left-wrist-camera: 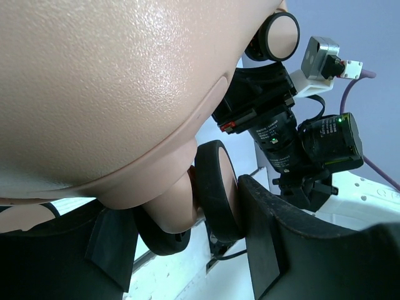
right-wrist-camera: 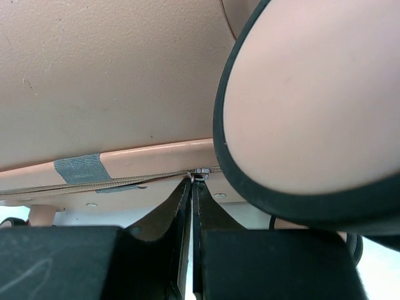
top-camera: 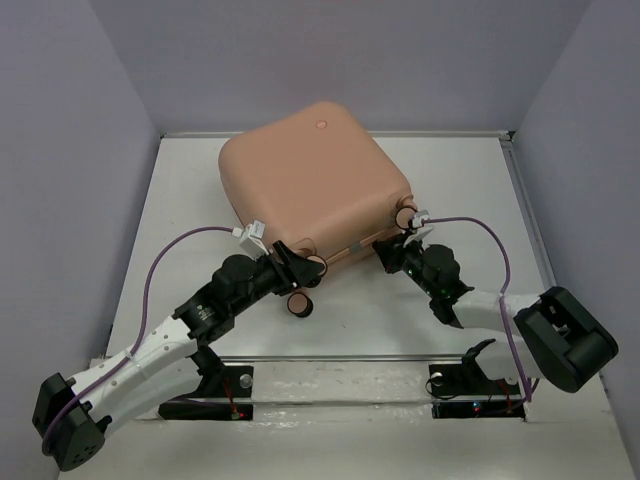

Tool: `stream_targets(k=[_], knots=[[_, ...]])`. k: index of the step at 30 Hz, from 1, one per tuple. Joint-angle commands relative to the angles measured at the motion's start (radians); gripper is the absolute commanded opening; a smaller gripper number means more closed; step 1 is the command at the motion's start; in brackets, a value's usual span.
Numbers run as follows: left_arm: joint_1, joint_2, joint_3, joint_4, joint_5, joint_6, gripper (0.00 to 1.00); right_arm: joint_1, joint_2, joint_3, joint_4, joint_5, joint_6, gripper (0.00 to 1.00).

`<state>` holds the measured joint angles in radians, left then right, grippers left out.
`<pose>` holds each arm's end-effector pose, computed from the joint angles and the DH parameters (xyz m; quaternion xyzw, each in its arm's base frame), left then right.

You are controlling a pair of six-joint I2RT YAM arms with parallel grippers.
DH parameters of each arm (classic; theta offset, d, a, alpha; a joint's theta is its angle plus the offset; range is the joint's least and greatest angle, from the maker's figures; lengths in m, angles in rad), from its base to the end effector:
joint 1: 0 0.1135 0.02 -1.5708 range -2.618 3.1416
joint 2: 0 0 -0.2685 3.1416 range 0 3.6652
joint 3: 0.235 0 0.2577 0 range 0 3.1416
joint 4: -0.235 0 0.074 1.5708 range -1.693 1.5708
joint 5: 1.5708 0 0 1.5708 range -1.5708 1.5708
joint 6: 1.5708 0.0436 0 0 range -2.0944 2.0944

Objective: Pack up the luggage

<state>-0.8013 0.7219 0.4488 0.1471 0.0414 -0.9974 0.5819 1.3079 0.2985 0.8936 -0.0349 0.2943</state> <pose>0.1327 -0.1396 0.2663 -0.0598 0.7478 -0.5272 0.3991 0.2090 0.1393 0.1790 -0.1185 0.7374 0.2939 0.5966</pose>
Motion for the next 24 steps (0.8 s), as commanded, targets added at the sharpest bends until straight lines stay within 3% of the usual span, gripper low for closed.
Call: stream_targets(k=[1, 5, 9, 10, 16, 19, 24], knots=[[-0.032, -0.027, 0.047, 0.209, 0.1, 0.111, 0.06, 0.022, 0.007, 0.051, 0.125, -0.085, 0.028, 0.07], [-0.03, 0.042, 0.129, 0.264, 0.123, 0.112, 0.06, 0.204, 0.017, 0.094, 0.07, -0.009, 0.037, 0.07], [-0.03, 0.164, 0.292, 0.279, 0.147, 0.135, 0.06, 0.632, 0.083, 0.232, -0.002, 0.206, -0.014, 0.07], [-0.03, 0.178, 0.322, 0.282, 0.147, 0.138, 0.06, 0.672, 0.099, 0.25, 0.01, 0.228, -0.015, 0.07], [-0.029, 0.257, 0.43, 0.359, 0.152, 0.063, 0.06, 0.769, 0.269, 0.321, 0.28, 0.253, 0.046, 0.07], [-0.026, 0.271, 0.433, 0.454, 0.166, -0.016, 0.06, 0.782, 0.413, 0.392, 0.52, 0.214, 0.092, 0.07], [-0.029, 0.217, 0.361, 0.529, 0.117, -0.131, 0.06, 0.805, 0.625, 0.507, 0.818, 0.361, 0.186, 0.07]])
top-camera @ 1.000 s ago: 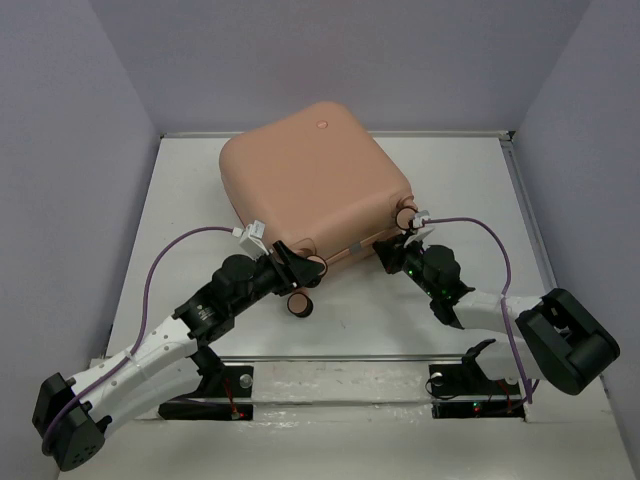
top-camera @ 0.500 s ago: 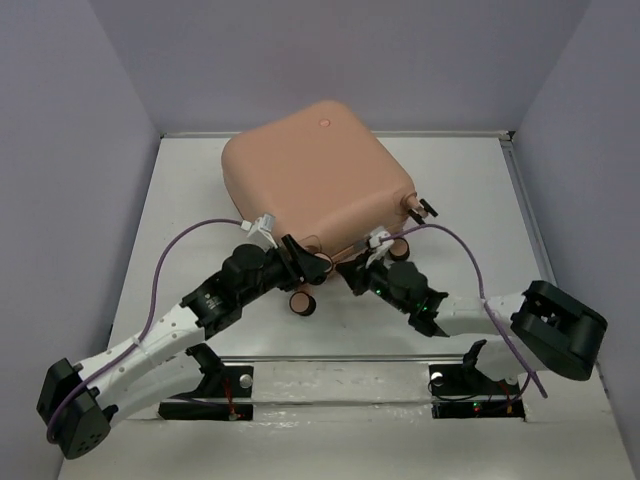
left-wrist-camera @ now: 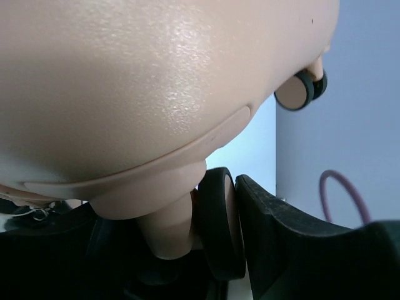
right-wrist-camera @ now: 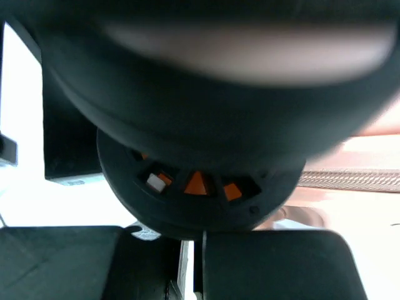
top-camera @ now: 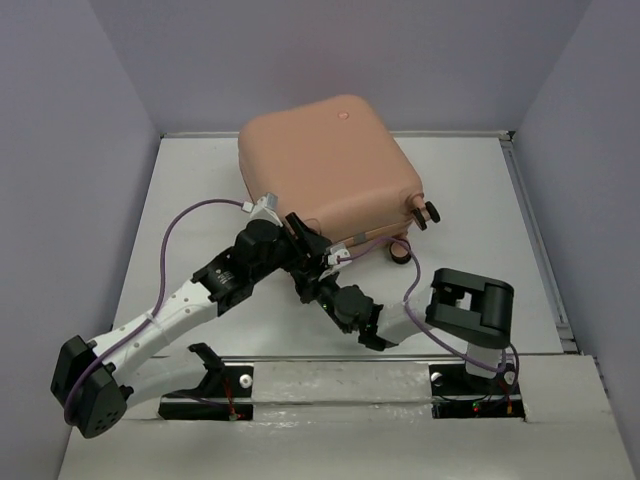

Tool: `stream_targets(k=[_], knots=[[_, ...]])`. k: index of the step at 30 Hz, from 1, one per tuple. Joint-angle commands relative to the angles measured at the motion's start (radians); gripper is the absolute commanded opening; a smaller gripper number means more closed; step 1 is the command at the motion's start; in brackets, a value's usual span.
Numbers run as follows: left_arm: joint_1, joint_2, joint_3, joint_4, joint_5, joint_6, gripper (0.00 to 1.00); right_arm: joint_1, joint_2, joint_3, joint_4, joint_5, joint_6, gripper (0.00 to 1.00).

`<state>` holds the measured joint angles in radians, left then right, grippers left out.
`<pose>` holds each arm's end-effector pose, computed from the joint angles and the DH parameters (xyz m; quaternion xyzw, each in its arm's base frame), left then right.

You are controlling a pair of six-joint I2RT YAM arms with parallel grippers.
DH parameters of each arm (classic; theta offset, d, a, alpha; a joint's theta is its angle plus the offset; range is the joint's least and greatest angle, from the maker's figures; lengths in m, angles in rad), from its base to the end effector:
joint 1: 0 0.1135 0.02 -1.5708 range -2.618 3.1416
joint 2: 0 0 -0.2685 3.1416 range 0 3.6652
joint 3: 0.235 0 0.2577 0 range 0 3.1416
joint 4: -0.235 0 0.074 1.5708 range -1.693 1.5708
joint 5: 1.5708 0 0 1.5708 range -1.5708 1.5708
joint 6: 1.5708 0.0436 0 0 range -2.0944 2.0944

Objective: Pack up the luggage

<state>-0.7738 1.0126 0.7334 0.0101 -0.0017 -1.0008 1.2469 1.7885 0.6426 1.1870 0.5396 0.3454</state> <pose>0.1779 -0.1737 0.2986 -0.0906 0.7904 -0.4693 0.3831 0.1318 0.3221 0.1766 -0.1176 0.6845 0.3679 0.6183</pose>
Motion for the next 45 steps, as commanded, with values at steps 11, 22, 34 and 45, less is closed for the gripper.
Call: stream_targets(k=[11, 22, 34, 45], knots=[[-0.036, -0.29, -0.264, 0.593, 0.063, -0.179, 0.3, 0.151, -0.041, -0.223, 0.436, -0.001, 0.19, 0.87], [0.031, -0.414, -0.35, 0.51, 0.075, -0.144, 0.8, 0.151, -0.546, -0.117, -0.531, 0.057, 0.113, 0.99], [0.051, -0.404, -0.362, 0.495, 0.106, -0.131, 0.82, 0.026, -0.454, 0.176, -0.765, 0.071, -0.1, 1.0], [0.07, -0.473, -0.41, 0.458, 0.091, -0.145, 0.81, -0.026, -0.316, 0.281, -0.76, 0.103, -0.167, 1.0]])
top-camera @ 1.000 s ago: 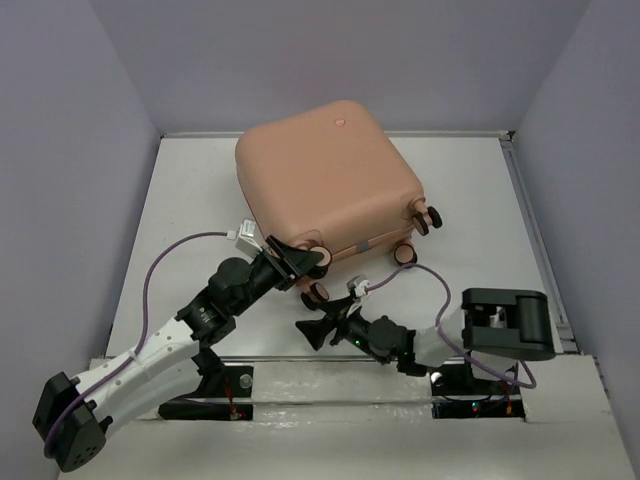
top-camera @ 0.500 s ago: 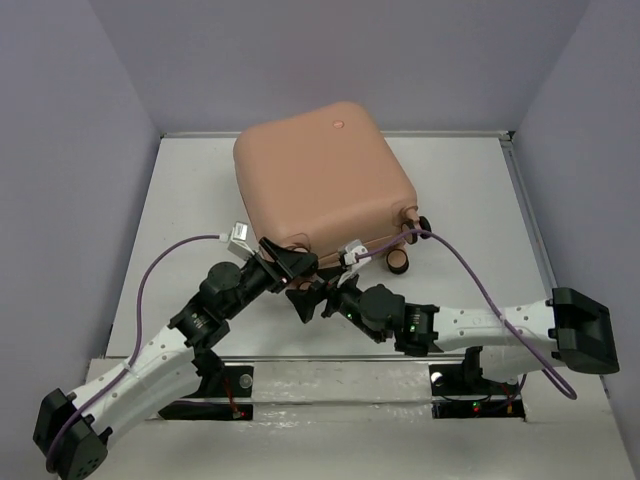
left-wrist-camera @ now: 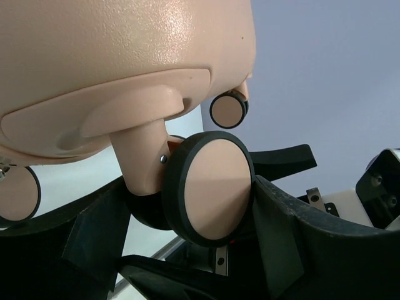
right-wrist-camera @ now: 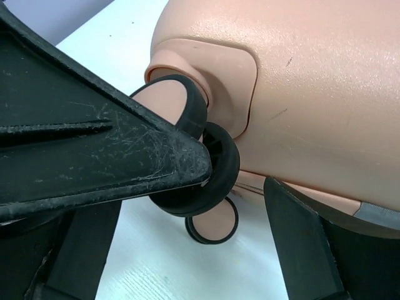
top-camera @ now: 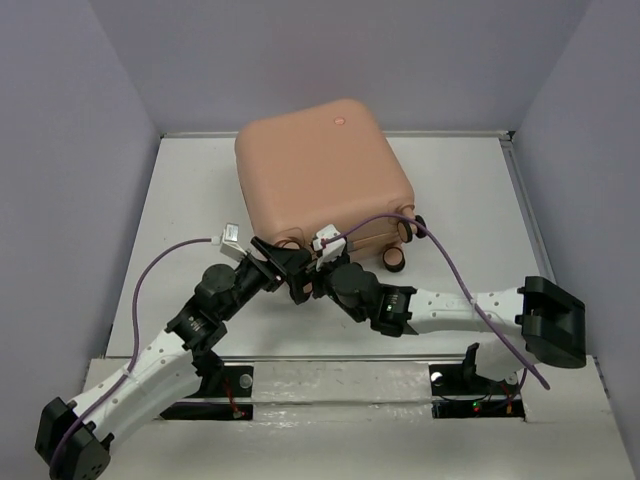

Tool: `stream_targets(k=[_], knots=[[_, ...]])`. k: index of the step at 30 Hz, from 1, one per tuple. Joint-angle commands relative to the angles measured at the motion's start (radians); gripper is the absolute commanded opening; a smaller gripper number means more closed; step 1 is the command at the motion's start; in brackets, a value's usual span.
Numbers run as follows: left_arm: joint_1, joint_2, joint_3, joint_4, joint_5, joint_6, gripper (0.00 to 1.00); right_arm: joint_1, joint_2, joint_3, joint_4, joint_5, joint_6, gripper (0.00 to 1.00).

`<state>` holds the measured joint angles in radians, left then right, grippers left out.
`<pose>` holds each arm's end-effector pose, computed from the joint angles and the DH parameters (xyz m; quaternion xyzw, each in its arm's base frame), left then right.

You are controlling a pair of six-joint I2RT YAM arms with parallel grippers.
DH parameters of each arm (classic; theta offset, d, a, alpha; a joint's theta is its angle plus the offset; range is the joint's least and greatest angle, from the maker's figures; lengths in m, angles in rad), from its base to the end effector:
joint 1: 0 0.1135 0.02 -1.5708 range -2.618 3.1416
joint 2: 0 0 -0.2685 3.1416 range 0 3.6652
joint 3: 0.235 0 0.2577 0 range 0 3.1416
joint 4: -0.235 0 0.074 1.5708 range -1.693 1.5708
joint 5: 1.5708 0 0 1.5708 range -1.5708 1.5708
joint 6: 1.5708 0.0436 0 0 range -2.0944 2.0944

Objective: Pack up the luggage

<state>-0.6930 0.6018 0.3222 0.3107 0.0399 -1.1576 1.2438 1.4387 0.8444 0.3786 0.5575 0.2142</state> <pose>0.1325 -0.1123 0.2577 -0.1463 0.6805 -0.5818 0.4208 0.1292 0.3092 0.2653 -0.2187 0.7369 0.2416 0.5923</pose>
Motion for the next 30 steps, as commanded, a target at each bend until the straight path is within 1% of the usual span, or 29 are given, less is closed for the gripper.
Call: stream_targets(k=[1, 4, 7, 12, 14, 19, 21, 24, 25, 27, 30], knots=[[-0.011, -0.072, -0.002, 0.143, 0.035, 0.013, 0.81, -0.033, 0.04, 0.081, 0.049, 0.108, -0.039, 1.0], [-0.008, -0.121, -0.005, 0.084, -0.001, 0.027, 0.81, -0.044, 0.051, 0.061, 0.1, 0.081, -0.032, 1.0], [-0.008, -0.142, -0.005, 0.059, -0.011, 0.035, 0.81, -0.044, 0.066, 0.068, 0.155, 0.047, -0.067, 1.0], [-0.005, -0.151, 0.02, -0.016, -0.029, 0.084, 0.81, -0.044, 0.091, 0.116, 0.192, 0.001, -0.133, 0.94], [-0.007, -0.165, 0.032, -0.087, -0.086, 0.101, 0.81, -0.044, 0.095, 0.127, 0.195, -0.007, -0.142, 0.95], [-0.005, -0.235, 0.035, -0.192, -0.147, 0.145, 0.81, -0.044, 0.109, 0.139, 0.21, -0.074, -0.142, 0.98], [-0.005, -0.243, 0.038, -0.211, -0.159, 0.15, 0.86, -0.053, 0.124, 0.148, 0.224, -0.134, -0.142, 0.99], [-0.005, -0.243, 0.046, -0.245, -0.181, 0.162, 0.91, -0.053, 0.144, 0.156, 0.278, -0.209, -0.141, 0.99], [-0.005, -0.244, 0.049, -0.266, -0.19, 0.167, 0.95, -0.053, 0.15, 0.154, 0.311, -0.218, -0.141, 0.99], [-0.003, -0.25, 0.052, -0.286, -0.215, 0.17, 0.97, -0.053, 0.16, 0.156, 0.341, -0.222, -0.136, 0.99], [-0.003, -0.261, 0.051, -0.305, -0.268, 0.177, 0.98, -0.073, 0.192, 0.183, 0.332, -0.163, -0.104, 0.98]])
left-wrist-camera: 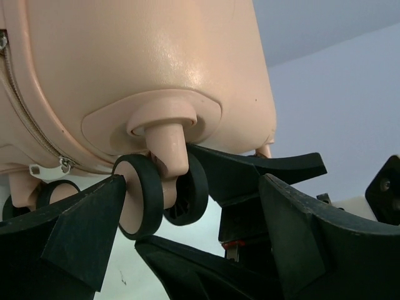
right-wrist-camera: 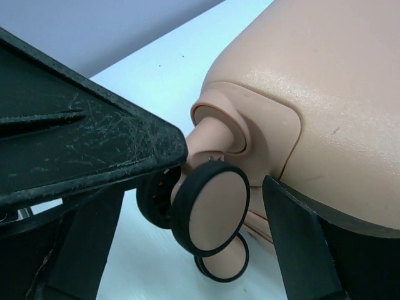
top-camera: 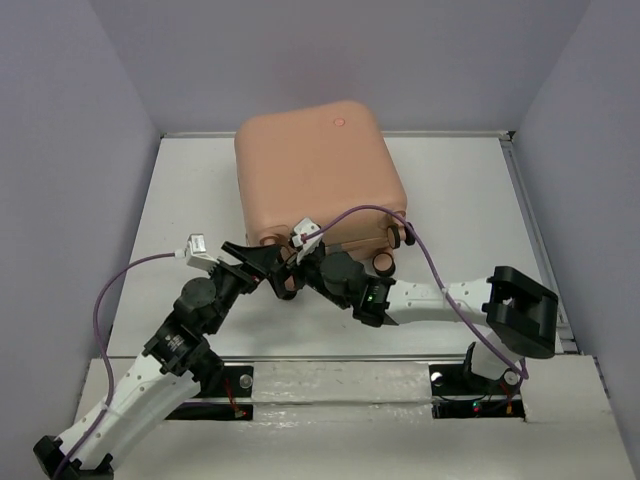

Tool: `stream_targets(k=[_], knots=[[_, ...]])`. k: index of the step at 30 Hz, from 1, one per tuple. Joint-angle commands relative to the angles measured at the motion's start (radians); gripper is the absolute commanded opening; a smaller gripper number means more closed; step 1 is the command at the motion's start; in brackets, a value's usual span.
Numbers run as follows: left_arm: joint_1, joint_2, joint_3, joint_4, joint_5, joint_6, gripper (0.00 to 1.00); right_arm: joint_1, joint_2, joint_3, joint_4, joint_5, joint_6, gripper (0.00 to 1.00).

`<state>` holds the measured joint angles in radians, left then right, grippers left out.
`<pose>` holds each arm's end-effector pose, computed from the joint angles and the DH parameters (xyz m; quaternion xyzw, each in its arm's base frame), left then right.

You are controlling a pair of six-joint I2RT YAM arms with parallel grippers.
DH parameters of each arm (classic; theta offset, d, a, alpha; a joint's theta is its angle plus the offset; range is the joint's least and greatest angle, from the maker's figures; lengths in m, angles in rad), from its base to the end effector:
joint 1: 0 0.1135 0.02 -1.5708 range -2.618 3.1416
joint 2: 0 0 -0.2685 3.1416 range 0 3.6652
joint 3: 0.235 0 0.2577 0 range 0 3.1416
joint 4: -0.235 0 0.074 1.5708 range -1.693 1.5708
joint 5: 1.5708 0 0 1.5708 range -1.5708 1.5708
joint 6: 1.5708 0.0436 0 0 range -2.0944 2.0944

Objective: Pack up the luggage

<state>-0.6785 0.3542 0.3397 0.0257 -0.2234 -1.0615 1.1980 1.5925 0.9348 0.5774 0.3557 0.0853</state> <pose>0.1120 -0.0779 0.2643 -0.2108 0.6709 -0.4896 0.5156 0.1509 0.3440 0.2670 -0.2801 0.6776 0.2953 0.6125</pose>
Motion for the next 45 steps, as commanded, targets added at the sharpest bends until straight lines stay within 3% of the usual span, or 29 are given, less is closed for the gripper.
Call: stream_targets(k=[1, 7, 16, 23, 28, 29, 30, 32, 34, 38, 42, 45], knots=[[-0.016, -0.018, 0.03, -0.018, -0.007, 0.083, 0.98, -0.038, 0.05, 0.096, 0.136, 0.052, 0.043, 0.98], [-0.016, -0.027, 0.013, 0.022, 0.007, 0.078, 0.97, -0.049, 0.098, 0.119, 0.121, 0.049, 0.093, 0.94], [-0.015, 0.005, -0.05, 0.173, 0.114, 0.029, 0.96, -0.058, 0.043, 0.026, 0.084, 0.123, 0.228, 0.98], [-0.013, 0.017, -0.083, 0.226, 0.176, -0.003, 0.96, -0.067, 0.076, 0.094, -0.071, 0.13, 0.291, 0.98], [-0.01, -0.004, -0.103, 0.244, 0.205, -0.029, 0.96, -0.067, 0.077, 0.104, -0.096, 0.167, 0.278, 0.92], [-0.01, -0.007, -0.105, 0.244, 0.21, -0.031, 0.95, -0.067, 0.075, 0.107, -0.096, 0.166, 0.277, 0.86], [-0.01, -0.009, -0.11, 0.252, 0.219, -0.032, 0.95, -0.067, 0.069, 0.108, -0.094, 0.169, 0.277, 0.73], [-0.009, -0.009, -0.11, 0.249, 0.219, -0.034, 0.95, -0.077, 0.057, 0.082, -0.033, 0.178, 0.262, 0.65], [-0.007, -0.011, -0.11, 0.243, 0.219, -0.032, 0.95, -0.077, 0.047, 0.067, -0.002, 0.204, 0.243, 0.48], [-0.003, -0.021, -0.087, 0.124, 0.187, 0.015, 0.95, -0.077, 0.008, 0.026, 0.058, 0.244, 0.223, 0.24], [0.0, -0.076, -0.03, -0.026, 0.047, 0.063, 0.96, -0.077, -0.043, -0.001, 0.059, 0.253, 0.183, 0.18], [0.0, -0.154, -0.016, -0.156, -0.034, 0.092, 0.91, -0.086, -0.075, -0.005, 0.032, 0.218, 0.156, 0.14]])
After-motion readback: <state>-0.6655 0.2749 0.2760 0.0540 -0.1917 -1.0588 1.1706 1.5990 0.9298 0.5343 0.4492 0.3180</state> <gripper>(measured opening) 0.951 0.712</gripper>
